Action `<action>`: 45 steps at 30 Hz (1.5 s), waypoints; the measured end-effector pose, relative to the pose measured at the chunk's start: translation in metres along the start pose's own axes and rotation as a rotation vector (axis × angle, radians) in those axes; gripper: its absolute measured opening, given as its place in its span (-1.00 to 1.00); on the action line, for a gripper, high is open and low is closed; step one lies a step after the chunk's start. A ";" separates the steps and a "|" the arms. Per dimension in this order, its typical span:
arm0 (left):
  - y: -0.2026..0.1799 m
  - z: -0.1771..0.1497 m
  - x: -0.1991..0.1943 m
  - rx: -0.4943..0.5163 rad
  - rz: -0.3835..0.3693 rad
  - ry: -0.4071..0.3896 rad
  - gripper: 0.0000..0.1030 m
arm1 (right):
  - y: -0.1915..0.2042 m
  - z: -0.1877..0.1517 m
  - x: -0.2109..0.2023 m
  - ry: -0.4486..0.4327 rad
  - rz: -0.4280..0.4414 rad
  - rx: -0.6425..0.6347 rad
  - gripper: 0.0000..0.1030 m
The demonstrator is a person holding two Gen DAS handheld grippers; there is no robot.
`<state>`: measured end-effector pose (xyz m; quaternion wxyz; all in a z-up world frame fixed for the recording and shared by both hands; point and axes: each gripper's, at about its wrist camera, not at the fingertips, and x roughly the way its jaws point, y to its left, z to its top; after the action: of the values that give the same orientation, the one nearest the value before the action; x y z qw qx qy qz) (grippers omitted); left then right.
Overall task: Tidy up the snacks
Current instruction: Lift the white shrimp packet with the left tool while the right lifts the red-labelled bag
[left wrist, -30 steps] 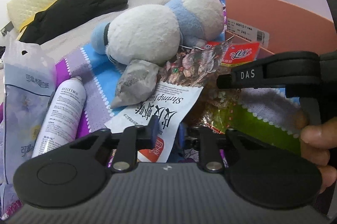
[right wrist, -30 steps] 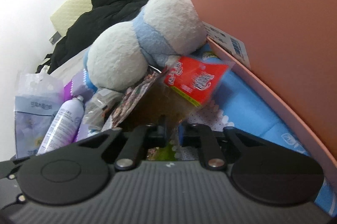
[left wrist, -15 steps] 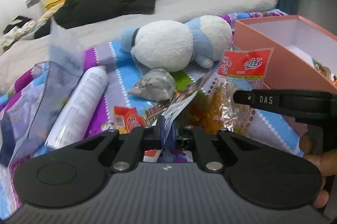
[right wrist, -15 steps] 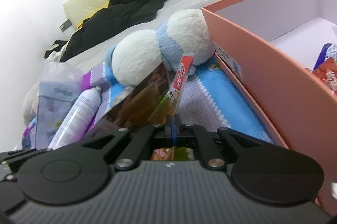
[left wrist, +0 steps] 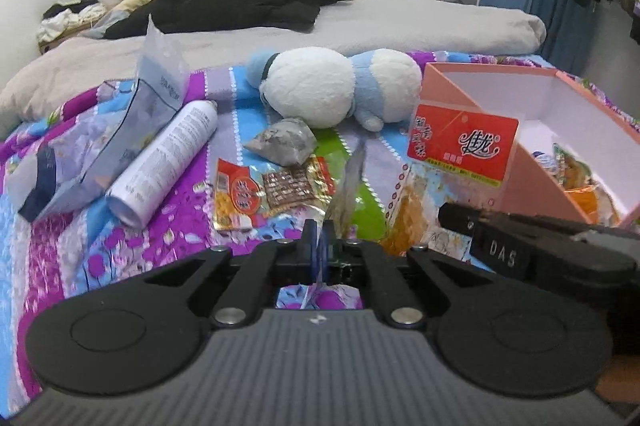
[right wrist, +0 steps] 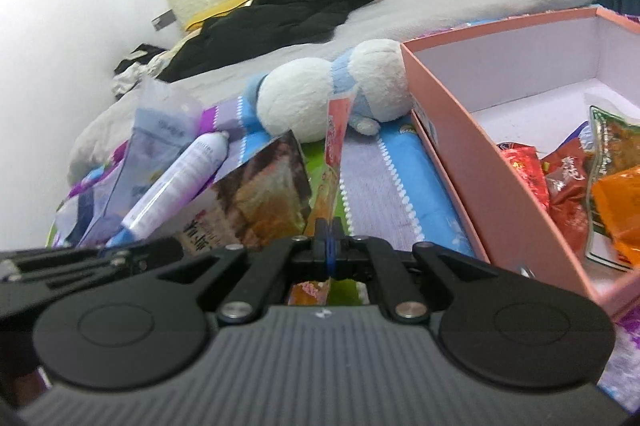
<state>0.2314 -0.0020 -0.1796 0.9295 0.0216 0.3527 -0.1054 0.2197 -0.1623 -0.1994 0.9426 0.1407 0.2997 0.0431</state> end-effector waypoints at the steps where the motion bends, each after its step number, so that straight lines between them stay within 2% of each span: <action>1: -0.002 -0.003 -0.006 -0.013 0.002 -0.003 -0.96 | 0.000 -0.002 -0.005 0.001 0.002 -0.008 -0.93; 10: -0.016 -0.020 -0.042 -0.068 -0.004 -0.003 -0.97 | -0.005 -0.012 -0.039 0.028 -0.001 -0.056 -0.93; 15: -0.021 -0.019 -0.053 -0.091 -0.015 -0.006 -0.99 | -0.009 -0.013 -0.052 0.042 -0.002 -0.075 -0.93; 33: -0.046 0.029 -0.075 -0.090 -0.053 -0.084 -1.00 | -0.017 0.018 -0.074 0.036 0.013 -0.115 -0.93; 38: -0.040 0.025 -0.068 -0.126 -0.071 -0.044 -1.00 | -0.023 0.022 -0.075 0.031 0.024 -0.107 -0.93; 45: -0.011 0.001 -0.049 -0.247 -0.085 0.056 -0.98 | -0.021 0.002 -0.070 0.076 0.066 -0.091 -0.94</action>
<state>0.1945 -0.0038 -0.1461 0.9097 -0.1052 0.3892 -0.0995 0.1637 -0.1944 -0.1657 0.9340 0.1060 0.3284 0.0930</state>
